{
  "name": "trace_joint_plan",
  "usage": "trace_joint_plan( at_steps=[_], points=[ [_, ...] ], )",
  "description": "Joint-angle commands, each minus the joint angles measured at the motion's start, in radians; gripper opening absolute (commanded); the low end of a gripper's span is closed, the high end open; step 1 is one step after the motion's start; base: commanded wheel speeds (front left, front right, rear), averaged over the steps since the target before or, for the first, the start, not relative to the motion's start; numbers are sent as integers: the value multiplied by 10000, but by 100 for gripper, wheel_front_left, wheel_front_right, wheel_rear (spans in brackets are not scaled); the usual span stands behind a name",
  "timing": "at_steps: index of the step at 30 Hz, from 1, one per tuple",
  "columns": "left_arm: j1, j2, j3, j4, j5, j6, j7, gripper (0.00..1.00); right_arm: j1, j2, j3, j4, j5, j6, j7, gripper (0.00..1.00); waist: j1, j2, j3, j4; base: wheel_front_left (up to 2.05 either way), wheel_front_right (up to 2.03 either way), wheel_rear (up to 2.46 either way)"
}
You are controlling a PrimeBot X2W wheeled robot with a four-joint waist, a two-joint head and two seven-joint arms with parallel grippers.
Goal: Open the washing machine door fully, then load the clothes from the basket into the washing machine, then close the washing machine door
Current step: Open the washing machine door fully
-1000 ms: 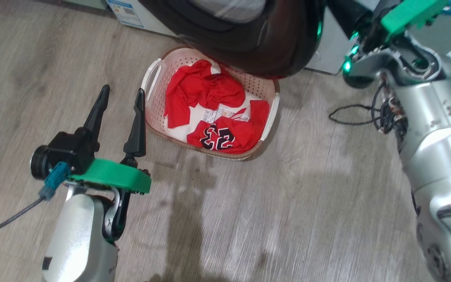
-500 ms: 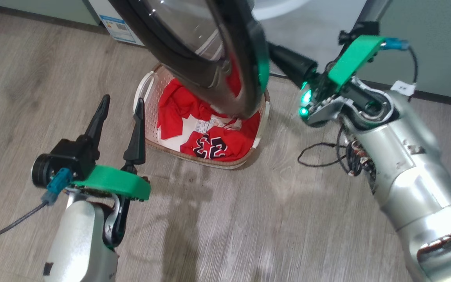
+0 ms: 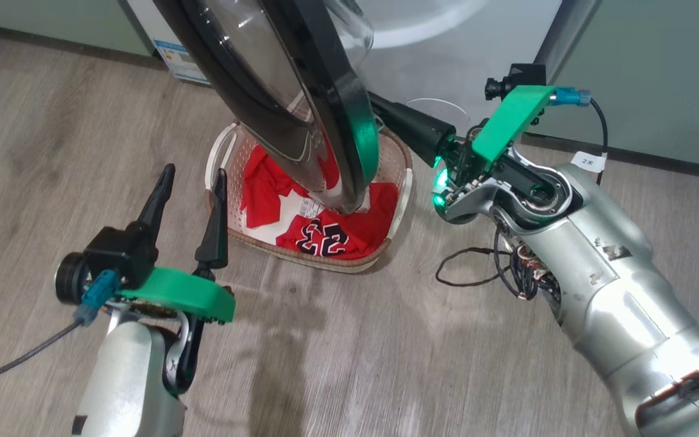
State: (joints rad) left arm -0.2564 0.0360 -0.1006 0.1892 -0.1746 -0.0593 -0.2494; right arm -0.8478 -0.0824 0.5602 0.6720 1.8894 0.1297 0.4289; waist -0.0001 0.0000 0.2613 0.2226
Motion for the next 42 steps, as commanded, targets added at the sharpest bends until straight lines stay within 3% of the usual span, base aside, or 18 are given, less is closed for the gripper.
trace_joint_plan(
  at_steps=[1,12,13,14,15,32,39,42],
  points=[
    [-118,143,244,-261,45,-22,-124,100,-27,321,54,-359,155,10,-114,0,1,0,-57,-24,0,0,0],
    [81,143,220,-29,105,-44,-124,100,1124,20,-1008,-1618,596,10,-1024,0,1,0,-553,-379,0,0,0],
    [99,144,228,-17,118,-53,-124,100,1371,-57,-1150,-1894,573,10,-1129,36,1,0,-602,-446,0,0,0],
    [120,146,234,-2,129,-64,-124,100,1640,-118,-1321,-2171,553,10,-1292,80,1,0,-655,-510,0,0,0],
    [146,155,261,1,137,-65,-124,100,1918,-144,-1476,-2452,573,10,-1407,100,1,0,-689,-599,0,0,0],
    [595,403,636,42,227,26,-124,100,6724,-404,-2955,-5887,-475,10,-3727,100,1,0,-1202,-1823,0,0,0],
    [769,499,787,67,185,94,-124,100,7440,-1363,-3290,-6405,-4258,10,-6314,100,1,0,-1335,-2069,0,0,0],
    [834,524,839,52,159,113,-124,100,7401,-1528,-3548,-6475,-5931,10,-6699,100,1,0,-1392,-2146,0,0,0]
  ],
)
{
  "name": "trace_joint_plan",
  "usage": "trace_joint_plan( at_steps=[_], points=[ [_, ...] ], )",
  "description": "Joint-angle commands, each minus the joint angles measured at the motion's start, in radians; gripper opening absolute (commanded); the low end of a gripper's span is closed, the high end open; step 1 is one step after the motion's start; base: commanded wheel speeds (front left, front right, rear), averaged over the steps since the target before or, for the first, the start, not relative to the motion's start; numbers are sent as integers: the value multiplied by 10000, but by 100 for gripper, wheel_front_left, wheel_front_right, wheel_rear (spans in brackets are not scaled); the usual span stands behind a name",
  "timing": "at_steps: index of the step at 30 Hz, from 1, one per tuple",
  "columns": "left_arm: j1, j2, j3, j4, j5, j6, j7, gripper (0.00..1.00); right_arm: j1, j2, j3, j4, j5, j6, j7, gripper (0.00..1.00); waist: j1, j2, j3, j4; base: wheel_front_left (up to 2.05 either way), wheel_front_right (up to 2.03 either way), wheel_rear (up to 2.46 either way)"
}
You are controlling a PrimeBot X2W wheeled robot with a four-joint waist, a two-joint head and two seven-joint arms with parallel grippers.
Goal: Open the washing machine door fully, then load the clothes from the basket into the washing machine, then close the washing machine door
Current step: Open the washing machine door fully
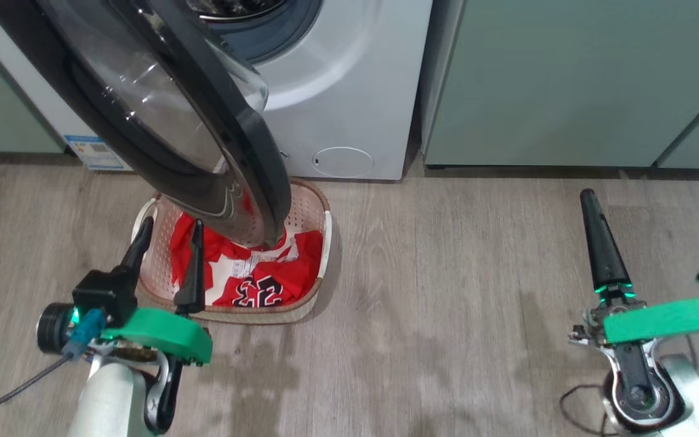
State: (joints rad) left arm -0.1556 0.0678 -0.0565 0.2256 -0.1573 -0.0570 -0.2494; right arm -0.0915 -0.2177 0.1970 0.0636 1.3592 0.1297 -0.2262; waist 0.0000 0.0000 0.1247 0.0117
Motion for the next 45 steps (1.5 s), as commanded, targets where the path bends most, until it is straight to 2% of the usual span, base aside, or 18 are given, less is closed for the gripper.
trace_joint_plan(
  at_steps=[1,5,10,14,20,25,45],
  points=[
    [-152,213,410,-319,-18,99,-124,100,-179,-272,-81,-355,-1435,10,-216,100,0,0,-47,-60,0,0,0],
    [-78,234,429,-367,-23,119,-124,100,-220,-62,-916,-559,-4487,10,-310,100,0,0,-114,-98,0,0,0],
    [5,233,439,-459,-37,137,-124,100,-57,744,-1641,-1256,-8039,10,-24,100,0,0,-152,-112,0,0,0],
    [43,235,425,-490,-33,136,-124,100,171,1280,-1953,-1530,-9942,10,452,100,0,0,-179,-100,0,0,0],
    [86,241,395,-456,-32,115,-124,100,551,1561,-2028,-1151,-11105,10,643,100,0,0,-267,-65,0,0,0],
    [146,238,357,-413,-22,96,-124,100,810,1653,-2137,-565,-11530,10,494,100,0,0,-370,-67,0,0,0],
    [204,241,295,-459,-46,55,-124,100,626,1674,-2018,331,-11471,10,205,100,0,0,-345,-161,0,0,0]
  ],
)
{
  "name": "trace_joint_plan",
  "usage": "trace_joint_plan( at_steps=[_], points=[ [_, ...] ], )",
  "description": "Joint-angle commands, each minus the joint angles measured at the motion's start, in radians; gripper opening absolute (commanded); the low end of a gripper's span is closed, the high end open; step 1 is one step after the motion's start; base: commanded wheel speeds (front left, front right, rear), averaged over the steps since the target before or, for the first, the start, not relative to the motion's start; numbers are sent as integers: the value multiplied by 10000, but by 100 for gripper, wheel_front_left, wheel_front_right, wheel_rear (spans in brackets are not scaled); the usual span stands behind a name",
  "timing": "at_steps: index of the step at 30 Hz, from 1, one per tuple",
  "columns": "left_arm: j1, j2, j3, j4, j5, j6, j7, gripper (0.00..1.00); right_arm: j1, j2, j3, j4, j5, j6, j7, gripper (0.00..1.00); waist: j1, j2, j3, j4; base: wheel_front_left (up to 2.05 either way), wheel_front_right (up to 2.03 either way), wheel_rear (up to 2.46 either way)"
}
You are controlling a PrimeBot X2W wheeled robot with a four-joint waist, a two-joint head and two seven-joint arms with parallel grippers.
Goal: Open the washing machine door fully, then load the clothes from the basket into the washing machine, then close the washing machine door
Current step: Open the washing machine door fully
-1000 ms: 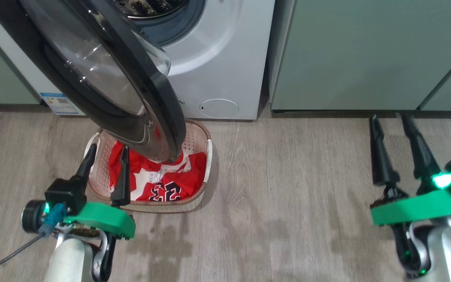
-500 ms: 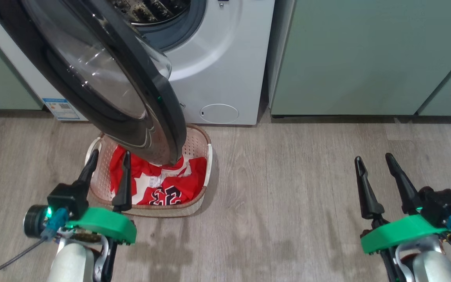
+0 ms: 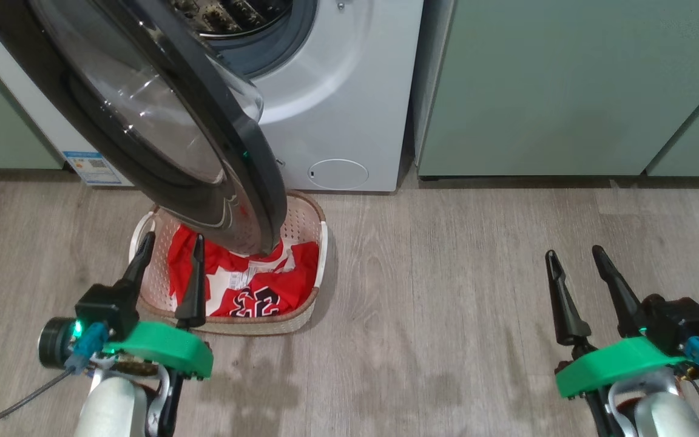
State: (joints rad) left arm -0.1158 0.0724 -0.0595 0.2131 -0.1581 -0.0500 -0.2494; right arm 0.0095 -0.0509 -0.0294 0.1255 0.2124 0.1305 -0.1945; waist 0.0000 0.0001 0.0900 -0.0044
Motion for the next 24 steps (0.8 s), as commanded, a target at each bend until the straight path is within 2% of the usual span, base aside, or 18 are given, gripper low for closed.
trace_joint_plan(
  at_steps=[1,6,7,8,9,20,24],
  points=[
    [-197,197,327,-327,-39,-15,-124,100,-389,6,250,-278,-2,2,-114,100,0,-1,8,-2,0,0,0],
    [-230,221,341,-299,-30,-3,-124,100,-423,6,287,-222,62,2,-124,100,0,-1,39,-26,0,0,0],
    [-237,223,342,-290,-24,4,-124,62,-429,6,298,-217,85,2,-133,100,0,-1,42,-29,0,0,0],
    [-245,226,344,-287,-17,14,-124,7,-434,6,311,-212,102,2,-140,100,0,-1,44,-35,0,0,0],
    [-255,220,348,-301,-30,13,-124,0,-439,6,322,-211,108,2,-149,100,0,-1,45,-39,0,0,0],
    [-305,189,338,-423,-39,26,-124,0,-477,6,339,-203,140,2,-169,100,0,-1,85,-30,0,0,0],
    [-584,198,569,-922,-59,150,-124,0,-497,6,351,-197,182,2,-169,100,0,-1,126,8,0,0,0]
  ],
)
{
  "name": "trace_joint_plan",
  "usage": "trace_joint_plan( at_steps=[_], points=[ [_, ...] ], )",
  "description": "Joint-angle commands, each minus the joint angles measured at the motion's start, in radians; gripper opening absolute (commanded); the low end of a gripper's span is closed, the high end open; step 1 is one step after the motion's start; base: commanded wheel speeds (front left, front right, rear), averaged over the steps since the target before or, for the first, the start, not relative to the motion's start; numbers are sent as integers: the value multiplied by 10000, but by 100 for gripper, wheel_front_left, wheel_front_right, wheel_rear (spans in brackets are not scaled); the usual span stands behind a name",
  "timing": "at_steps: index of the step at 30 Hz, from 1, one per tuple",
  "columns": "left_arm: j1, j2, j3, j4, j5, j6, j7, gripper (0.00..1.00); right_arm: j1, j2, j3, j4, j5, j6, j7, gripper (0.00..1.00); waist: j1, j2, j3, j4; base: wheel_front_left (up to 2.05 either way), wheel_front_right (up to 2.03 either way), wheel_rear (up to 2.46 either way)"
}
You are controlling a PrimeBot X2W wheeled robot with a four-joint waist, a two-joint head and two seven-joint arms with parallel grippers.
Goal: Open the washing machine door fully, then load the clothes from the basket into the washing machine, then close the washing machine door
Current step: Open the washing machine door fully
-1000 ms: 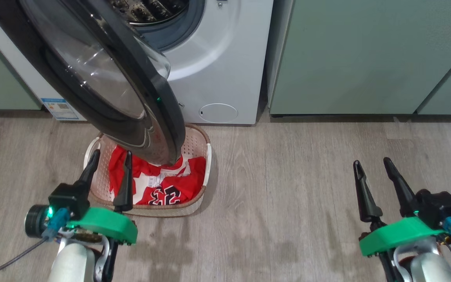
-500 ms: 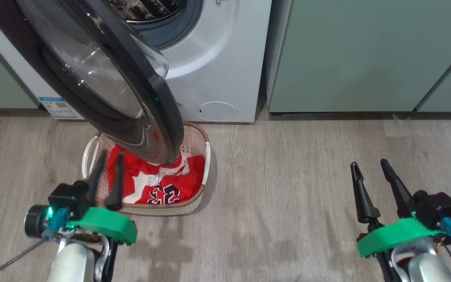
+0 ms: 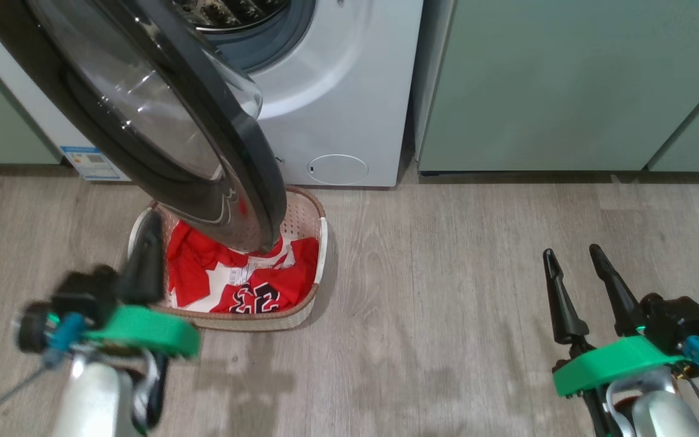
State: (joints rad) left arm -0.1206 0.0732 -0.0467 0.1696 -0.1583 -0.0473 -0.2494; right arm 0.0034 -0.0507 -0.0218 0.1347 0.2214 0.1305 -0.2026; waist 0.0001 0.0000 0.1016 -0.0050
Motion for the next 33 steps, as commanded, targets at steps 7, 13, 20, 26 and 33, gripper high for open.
trace_joint_plan(
  at_steps=[7,13,20,26,33],
  points=[
    [-1820,503,1225,-2756,228,547,-124,0,-531,5,305,-313,105,2,-97,100,-1,0,103,133,0,0,0],
    [-3523,370,768,-4743,437,383,-124,0,-582,5,318,-313,122,2,-106,100,-1,0,128,189,0,0,0],
    [-4154,-135,-1802,-4668,-14,-82,-97,0,-572,5,342,-320,131,2,-72,100,-1,0,144,98,0,0,0],
    [-4045,-221,-4048,-3724,-843,137,300,0,-551,5,381,-360,139,2,-28,100,-1,0,281,-55,0,0,0],
    [-3773,-226,-5338,-2578,-1792,959,1020,0,-499,5,301,-393,166,2,-11,100,-1,0,451,-36,0,0,0]
  ],
)
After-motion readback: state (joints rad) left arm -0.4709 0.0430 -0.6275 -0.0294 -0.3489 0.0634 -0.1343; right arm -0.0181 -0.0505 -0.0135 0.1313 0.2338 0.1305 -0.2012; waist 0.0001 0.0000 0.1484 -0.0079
